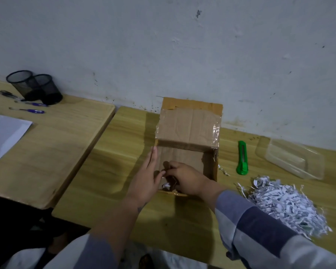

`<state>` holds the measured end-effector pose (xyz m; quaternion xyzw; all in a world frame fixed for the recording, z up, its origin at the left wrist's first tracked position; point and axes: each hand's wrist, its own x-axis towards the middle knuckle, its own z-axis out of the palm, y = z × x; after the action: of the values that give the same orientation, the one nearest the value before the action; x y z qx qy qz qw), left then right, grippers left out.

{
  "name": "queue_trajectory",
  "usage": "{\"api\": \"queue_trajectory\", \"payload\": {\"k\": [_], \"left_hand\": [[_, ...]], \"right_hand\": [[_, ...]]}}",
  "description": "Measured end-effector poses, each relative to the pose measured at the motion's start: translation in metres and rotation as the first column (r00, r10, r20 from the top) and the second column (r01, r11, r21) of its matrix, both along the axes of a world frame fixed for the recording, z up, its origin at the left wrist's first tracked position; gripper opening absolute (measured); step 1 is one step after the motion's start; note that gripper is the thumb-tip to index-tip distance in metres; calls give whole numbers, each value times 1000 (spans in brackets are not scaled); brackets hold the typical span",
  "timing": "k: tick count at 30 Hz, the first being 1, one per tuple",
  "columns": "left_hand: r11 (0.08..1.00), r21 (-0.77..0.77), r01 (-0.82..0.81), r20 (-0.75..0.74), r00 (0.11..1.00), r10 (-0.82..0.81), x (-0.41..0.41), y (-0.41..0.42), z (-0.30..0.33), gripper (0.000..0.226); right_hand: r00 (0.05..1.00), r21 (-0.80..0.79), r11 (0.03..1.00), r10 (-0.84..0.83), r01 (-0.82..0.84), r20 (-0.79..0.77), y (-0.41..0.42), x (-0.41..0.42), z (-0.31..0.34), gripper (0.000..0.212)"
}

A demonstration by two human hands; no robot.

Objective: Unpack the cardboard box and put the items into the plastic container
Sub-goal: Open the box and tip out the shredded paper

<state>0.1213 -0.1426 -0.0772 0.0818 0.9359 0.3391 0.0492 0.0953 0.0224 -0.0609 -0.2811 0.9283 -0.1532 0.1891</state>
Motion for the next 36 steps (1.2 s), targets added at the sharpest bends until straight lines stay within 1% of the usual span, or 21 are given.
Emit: {"api": "queue_trajectory", "payload": {"k": [3,5,9,11,14,17,20,22,23,24,25,27,28,29,31,33,35,36], "left_hand": [[1000,3,-2,-3,1000,2,2,1,2,79],[1000,4,-8,-3,1000,8,2,1,2,79],[1000,0,-16,-11,1000,16,1,1,-1,76],[999,-3,-33,10,999,33,1,1,-1,73],[998,19,-53,53,997,52,0,3,0,72],[998,29,-56,98,994,53,-5,4,2,70],[999,17,-32,135,990,29,-12,4,3,71],[999,9,-31,171,985,29,-15,5,4,72],[999,7,-32,182,983,30,-16,5,4,72],[1000,5,-29,181,983,28,-17,5,3,73],[1000,3,-25,170,985,25,-18,5,1,73],[1000,6,-18,150,989,17,-19,3,-4,73],[1000,8,-19,146,989,17,-20,2,-6,74],[1000,10,-18,144,989,16,-21,2,-7,74],[1000,14,-13,146,989,11,-22,1,-9,75],[1000,15,-12,154,988,10,-21,1,-8,75],[1000,14,-17,149,989,15,-22,2,-8,75],[1000,15,-18,147,989,16,-22,3,-7,75]], "right_hand": [[998,-26,998,57,-58,-17,-4,3,0,37],[999,-23,999,34,-34,6,-4,2,-1,28],[986,-5,993,-120,121,114,-5,1,-7,21],[970,-18,974,-222,225,102,-1,-1,-8,18],[910,-162,895,-409,416,75,17,-5,4,13],[823,-276,791,-568,546,-3,46,-7,26,13],[721,-359,681,-693,638,-32,83,0,35,10],[660,-338,638,-748,692,-61,105,10,32,8],[634,-293,622,-771,726,-64,115,16,29,8],[619,-210,616,-783,759,-59,124,22,26,11],[627,-80,629,-778,774,-46,132,27,23,14],[681,180,670,-732,720,3,139,38,18,23],[696,238,679,-717,694,17,140,41,16,27],[697,243,679,-717,693,15,140,43,16,31],[662,188,648,-749,738,-19,137,41,21,33],[614,110,606,-788,788,-54,132,35,29,25],[613,55,610,-788,790,-65,125,27,38,18],[623,13,624,-779,781,-67,119,23,42,19]]}}
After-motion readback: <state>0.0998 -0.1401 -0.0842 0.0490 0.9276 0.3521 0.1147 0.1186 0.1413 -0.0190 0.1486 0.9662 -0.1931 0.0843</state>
